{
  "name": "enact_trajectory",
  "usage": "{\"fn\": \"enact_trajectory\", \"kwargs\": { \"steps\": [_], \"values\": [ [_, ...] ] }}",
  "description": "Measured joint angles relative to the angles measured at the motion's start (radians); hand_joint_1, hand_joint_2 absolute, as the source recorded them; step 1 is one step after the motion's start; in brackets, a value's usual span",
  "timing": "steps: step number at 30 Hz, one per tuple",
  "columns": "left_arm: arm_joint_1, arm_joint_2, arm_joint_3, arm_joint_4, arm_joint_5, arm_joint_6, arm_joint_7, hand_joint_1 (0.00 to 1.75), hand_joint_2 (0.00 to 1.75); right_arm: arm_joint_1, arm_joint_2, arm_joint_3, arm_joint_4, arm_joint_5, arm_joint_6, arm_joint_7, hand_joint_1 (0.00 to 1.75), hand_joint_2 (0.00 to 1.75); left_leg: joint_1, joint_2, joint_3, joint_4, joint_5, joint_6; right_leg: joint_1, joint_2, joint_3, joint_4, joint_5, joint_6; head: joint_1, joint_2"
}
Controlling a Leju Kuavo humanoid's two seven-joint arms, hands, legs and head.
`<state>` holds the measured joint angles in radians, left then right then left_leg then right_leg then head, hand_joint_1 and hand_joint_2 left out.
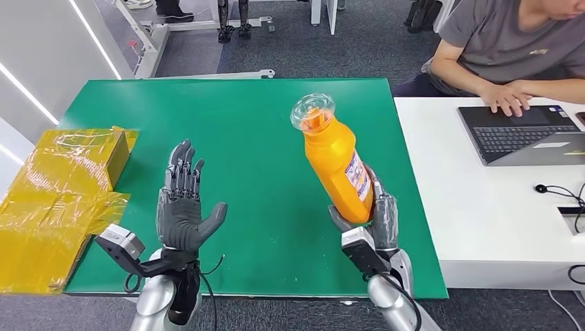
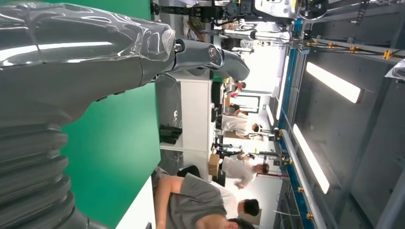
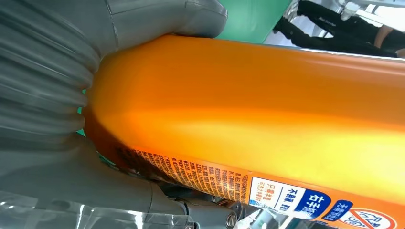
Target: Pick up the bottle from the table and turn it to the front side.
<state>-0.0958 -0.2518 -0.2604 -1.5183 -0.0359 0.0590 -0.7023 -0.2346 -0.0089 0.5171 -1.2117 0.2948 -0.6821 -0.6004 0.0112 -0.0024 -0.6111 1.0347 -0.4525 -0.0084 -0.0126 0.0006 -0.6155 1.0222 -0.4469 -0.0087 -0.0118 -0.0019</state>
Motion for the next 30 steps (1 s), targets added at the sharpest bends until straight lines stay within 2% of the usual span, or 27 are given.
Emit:
{"fn": "enact_trajectory", "kwargs": {
  "steps": [5,18,22,30],
  "values": [
    [-0.005,0.000,-0.015,0.000,0.007,-0.017,0.000,0.00,1.75,0.017,0.029,0.001,-0.025,0.024,0.012,0.000,1.75,1.75,0.000,0.000,0.000,0.000,0.001,0.000,0.000,0.000,0.000,0.000,0.000,0.000,0.000,0.000],
    [-0.018,-0.006,-0.032,0.000,0.008,-0.086,0.000,0.00,1.75,-0.052,0.052,0.062,0.051,0.199,0.186,0.171,1.75,1.75,0.000,0.000,0.000,0.000,0.001,0.000,0.000,0.000,0.000,0.000,0.001,0.000,0.000,0.000],
    [-0.018,-0.006,-0.033,0.000,0.004,-0.096,0.000,0.00,1.75,-0.075,0.053,0.080,0.087,0.217,0.243,0.212,1.75,1.75,0.000,0.000,0.000,0.000,0.001,0.000,0.000,0.000,0.000,0.000,0.001,0.000,0.000,0.000],
    [-0.027,-0.006,-0.033,0.006,0.003,-0.104,0.000,0.00,1.75,-0.091,0.057,0.104,0.123,0.257,0.258,0.195,1.75,1.75,0.000,0.000,0.000,0.000,0.001,0.000,0.000,0.000,0.000,0.000,0.001,0.000,0.000,0.000]
  ]
}}
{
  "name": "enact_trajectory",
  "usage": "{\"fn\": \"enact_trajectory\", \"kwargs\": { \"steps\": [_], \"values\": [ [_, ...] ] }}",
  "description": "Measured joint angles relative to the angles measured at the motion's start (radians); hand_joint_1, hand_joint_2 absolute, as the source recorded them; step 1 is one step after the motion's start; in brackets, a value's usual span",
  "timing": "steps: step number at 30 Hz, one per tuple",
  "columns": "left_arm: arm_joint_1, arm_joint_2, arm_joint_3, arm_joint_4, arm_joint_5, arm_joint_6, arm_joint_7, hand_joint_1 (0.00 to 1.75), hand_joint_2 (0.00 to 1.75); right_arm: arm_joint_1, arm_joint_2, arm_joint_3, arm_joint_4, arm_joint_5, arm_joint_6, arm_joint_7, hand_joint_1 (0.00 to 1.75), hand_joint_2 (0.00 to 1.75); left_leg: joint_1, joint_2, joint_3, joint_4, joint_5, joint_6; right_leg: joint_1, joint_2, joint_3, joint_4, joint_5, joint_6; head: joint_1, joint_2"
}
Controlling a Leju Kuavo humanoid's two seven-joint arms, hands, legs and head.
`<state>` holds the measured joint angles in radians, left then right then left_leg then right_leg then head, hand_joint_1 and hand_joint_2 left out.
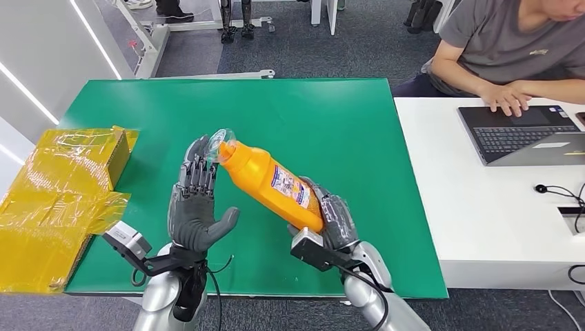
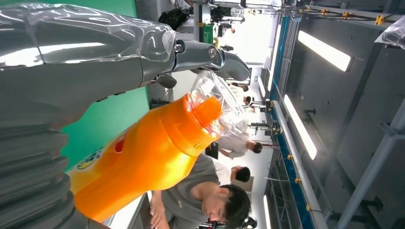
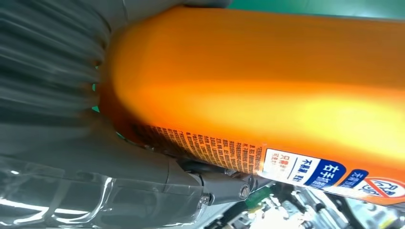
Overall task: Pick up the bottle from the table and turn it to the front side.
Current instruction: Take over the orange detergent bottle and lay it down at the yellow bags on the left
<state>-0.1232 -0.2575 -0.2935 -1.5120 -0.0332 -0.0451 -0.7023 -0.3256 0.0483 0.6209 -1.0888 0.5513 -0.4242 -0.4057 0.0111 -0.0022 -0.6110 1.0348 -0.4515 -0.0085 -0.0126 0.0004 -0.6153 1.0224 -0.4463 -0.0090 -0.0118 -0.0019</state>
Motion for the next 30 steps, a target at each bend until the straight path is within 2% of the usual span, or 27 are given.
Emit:
{"fn": "enact_trajectory", "kwargs": {
  "steps": [10,16,24,30],
  "values": [
    [-0.016,0.000,0.001,0.008,0.010,-0.002,0.000,0.00,1.75,-0.003,0.006,0.025,0.000,0.046,0.001,-0.044,1.75,1.75,0.000,0.000,0.000,0.000,0.000,0.000,0.000,0.000,0.000,0.000,0.000,0.000,0.000,0.000],
    [-0.020,0.000,0.005,0.010,0.011,-0.012,0.000,0.00,1.75,-0.006,0.013,0.031,-0.001,0.074,0.026,-0.042,1.75,1.75,0.000,0.000,0.000,0.000,0.000,0.000,0.000,0.000,0.000,0.000,0.000,0.000,0.000,0.000],
    [-0.019,0.001,0.014,0.017,0.008,-0.022,0.000,0.00,1.75,-0.016,0.014,0.040,0.011,0.155,0.146,0.034,1.75,1.75,0.000,0.000,0.000,0.000,0.000,0.000,0.000,0.000,0.000,0.000,0.000,0.000,0.000,0.000],
    [-0.019,0.001,0.025,0.033,0.005,-0.026,0.000,0.00,1.75,-0.035,0.018,0.042,0.035,0.172,0.188,0.029,1.75,1.75,0.000,0.000,0.000,0.000,0.000,0.000,0.000,0.000,0.000,0.000,0.000,0.000,0.000,0.000]
  ]
}}
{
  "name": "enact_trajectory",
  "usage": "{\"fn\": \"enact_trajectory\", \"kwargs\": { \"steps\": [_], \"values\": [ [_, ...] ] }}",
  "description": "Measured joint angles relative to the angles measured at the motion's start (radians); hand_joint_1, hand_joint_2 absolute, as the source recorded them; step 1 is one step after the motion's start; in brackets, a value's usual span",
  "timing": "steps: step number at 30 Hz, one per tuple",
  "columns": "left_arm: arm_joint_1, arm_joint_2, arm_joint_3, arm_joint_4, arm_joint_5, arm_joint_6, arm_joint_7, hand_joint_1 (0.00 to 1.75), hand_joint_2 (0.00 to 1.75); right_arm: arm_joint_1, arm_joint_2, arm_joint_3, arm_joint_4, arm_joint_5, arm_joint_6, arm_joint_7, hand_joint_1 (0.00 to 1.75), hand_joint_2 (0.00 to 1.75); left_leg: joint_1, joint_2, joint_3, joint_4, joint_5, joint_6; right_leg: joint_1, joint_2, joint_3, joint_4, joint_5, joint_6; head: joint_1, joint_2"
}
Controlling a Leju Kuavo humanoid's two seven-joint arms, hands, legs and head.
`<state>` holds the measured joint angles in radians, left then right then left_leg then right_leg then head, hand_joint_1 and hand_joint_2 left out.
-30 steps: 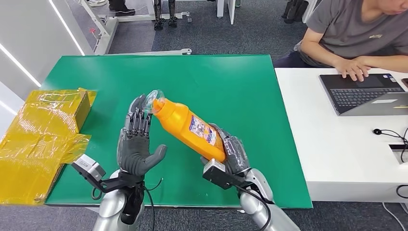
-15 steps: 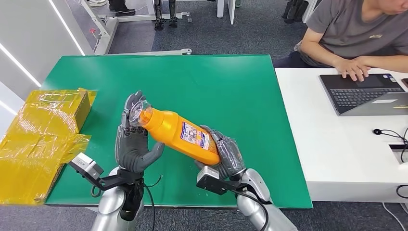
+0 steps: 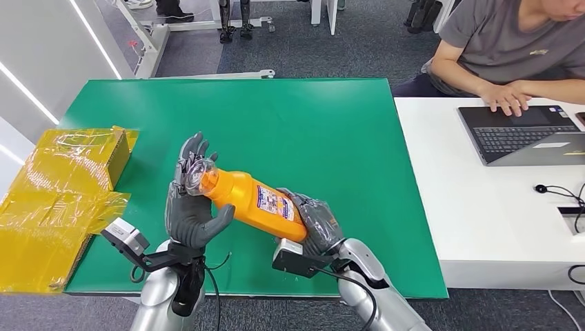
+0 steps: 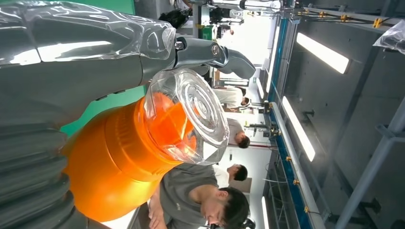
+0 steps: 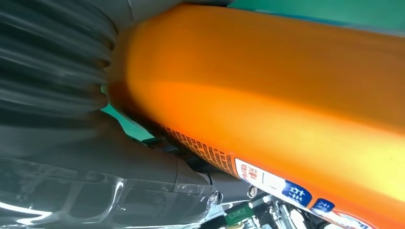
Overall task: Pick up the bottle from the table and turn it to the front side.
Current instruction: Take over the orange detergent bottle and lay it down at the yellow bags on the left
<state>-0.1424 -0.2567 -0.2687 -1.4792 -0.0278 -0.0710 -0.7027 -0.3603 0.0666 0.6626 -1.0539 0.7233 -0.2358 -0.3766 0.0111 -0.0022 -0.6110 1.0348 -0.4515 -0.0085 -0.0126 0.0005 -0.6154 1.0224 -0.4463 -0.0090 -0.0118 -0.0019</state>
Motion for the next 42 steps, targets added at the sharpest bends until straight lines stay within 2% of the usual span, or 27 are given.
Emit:
{"fn": "enact_trajectory", "kwargs": {
  "steps": [14,31,32,36,39,42],
  "values": [
    [-0.032,-0.006,0.011,0.115,-0.037,-0.014,0.008,0.00,1.75,-0.008,0.011,0.002,0.017,0.021,0.047,-0.062,1.75,1.75,0.000,0.001,0.000,0.000,0.000,0.000,0.000,0.001,0.000,0.000,0.000,0.000,0.000,0.000],
    [-0.049,-0.014,0.027,0.198,-0.045,-0.019,0.043,0.03,1.75,-0.010,0.011,-0.011,0.020,0.075,0.064,-0.020,1.75,1.75,0.000,0.001,0.000,0.000,0.000,0.000,0.000,0.001,0.000,0.000,0.000,0.000,0.000,0.000],
    [-0.051,-0.014,0.028,0.201,-0.039,-0.017,0.044,0.08,1.75,-0.011,0.011,-0.011,0.021,0.080,0.066,-0.018,1.75,1.75,0.000,0.001,0.000,0.000,0.000,0.000,0.000,0.001,0.000,0.000,0.000,0.000,0.000,0.000],
    [-0.054,-0.015,0.031,0.208,-0.010,-0.006,0.037,1.50,1.75,-0.023,0.012,-0.011,0.027,0.097,0.077,-0.011,1.75,1.75,0.000,0.001,0.000,0.000,0.000,0.000,0.000,0.001,0.000,0.000,0.000,0.000,0.000,0.000],
    [-0.054,-0.018,0.034,0.208,0.007,0.000,0.030,1.75,1.75,-0.035,0.014,-0.010,0.035,0.104,0.078,-0.010,1.75,1.75,0.000,0.001,0.000,0.000,0.000,0.000,0.000,0.001,0.000,0.000,0.000,0.000,0.000,0.000],
    [-0.054,-0.021,0.037,0.208,0.018,0.004,0.025,1.75,1.75,-0.044,0.017,-0.010,0.043,0.106,0.078,-0.009,1.75,1.75,0.000,0.001,0.000,0.000,0.000,0.000,0.000,0.001,0.000,0.000,0.000,0.000,0.000,0.000]
  ]
}}
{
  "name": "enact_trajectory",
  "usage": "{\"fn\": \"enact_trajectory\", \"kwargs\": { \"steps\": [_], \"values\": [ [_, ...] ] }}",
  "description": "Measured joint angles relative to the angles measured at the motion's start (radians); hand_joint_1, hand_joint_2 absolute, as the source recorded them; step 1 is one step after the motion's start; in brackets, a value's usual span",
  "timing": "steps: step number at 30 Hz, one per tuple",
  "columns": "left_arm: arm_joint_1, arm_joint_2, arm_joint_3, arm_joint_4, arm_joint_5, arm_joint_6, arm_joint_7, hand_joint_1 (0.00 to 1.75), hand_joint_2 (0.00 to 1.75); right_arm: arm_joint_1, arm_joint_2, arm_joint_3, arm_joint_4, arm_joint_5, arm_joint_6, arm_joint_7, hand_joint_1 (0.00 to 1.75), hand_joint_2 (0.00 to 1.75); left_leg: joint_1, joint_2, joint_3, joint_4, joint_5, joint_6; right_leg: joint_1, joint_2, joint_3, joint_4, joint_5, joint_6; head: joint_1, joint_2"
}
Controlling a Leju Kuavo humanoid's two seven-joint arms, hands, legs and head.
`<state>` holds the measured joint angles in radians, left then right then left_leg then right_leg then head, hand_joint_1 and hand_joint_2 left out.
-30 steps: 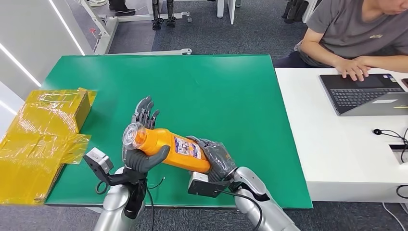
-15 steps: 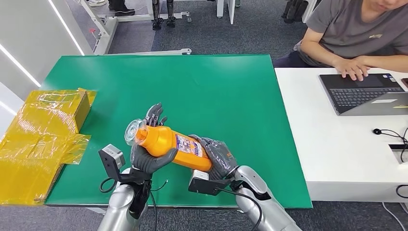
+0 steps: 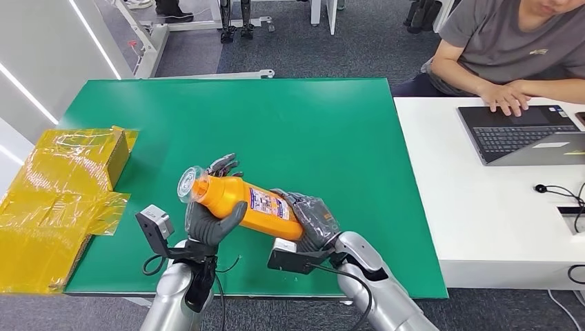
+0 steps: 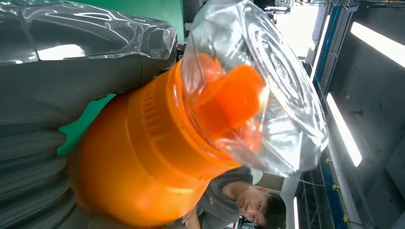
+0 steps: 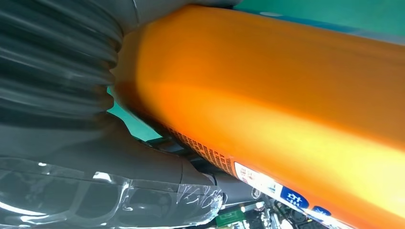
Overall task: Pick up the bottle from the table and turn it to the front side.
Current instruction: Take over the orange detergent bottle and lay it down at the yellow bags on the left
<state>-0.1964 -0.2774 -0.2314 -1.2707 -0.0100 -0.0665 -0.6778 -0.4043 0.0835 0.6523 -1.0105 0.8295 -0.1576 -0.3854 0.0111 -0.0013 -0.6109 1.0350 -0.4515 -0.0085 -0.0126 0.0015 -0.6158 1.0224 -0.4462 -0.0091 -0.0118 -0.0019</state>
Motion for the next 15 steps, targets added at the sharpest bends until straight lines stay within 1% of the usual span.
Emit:
{"fn": "enact_trajectory", "kwargs": {
  "steps": [9,11,13,15],
  "values": [
    [0.000,-0.004,0.004,0.000,0.016,0.009,-0.011,1.75,1.75,-0.010,0.008,0.001,0.021,0.011,-0.003,-0.006,1.75,1.75,0.000,0.000,0.000,0.000,0.000,0.000,0.000,0.000,0.000,0.000,0.000,0.000,0.000,0.000],
    [0.000,-0.005,0.004,0.000,0.016,0.009,-0.012,1.75,1.75,-0.010,0.009,0.001,0.022,0.014,-0.006,-0.005,1.66,1.75,0.000,0.000,0.000,0.000,0.000,0.000,0.000,0.000,0.000,0.000,0.000,0.000,0.000,0.000],
    [0.000,-0.007,0.004,0.000,0.017,0.009,-0.013,1.75,1.75,-0.009,0.010,0.001,0.022,0.020,-0.014,-0.002,0.79,1.75,0.000,0.000,0.000,0.000,0.000,0.000,0.000,0.000,0.000,0.000,0.000,0.000,0.000,0.000],
    [-0.002,-0.009,0.004,0.000,0.018,0.010,-0.014,1.75,1.75,-0.008,0.011,0.003,0.022,0.029,-0.029,0.003,0.00,1.75,0.000,0.000,0.000,0.000,0.000,0.000,0.000,0.000,0.000,0.000,0.000,0.000,0.000,0.000]
  ]
}}
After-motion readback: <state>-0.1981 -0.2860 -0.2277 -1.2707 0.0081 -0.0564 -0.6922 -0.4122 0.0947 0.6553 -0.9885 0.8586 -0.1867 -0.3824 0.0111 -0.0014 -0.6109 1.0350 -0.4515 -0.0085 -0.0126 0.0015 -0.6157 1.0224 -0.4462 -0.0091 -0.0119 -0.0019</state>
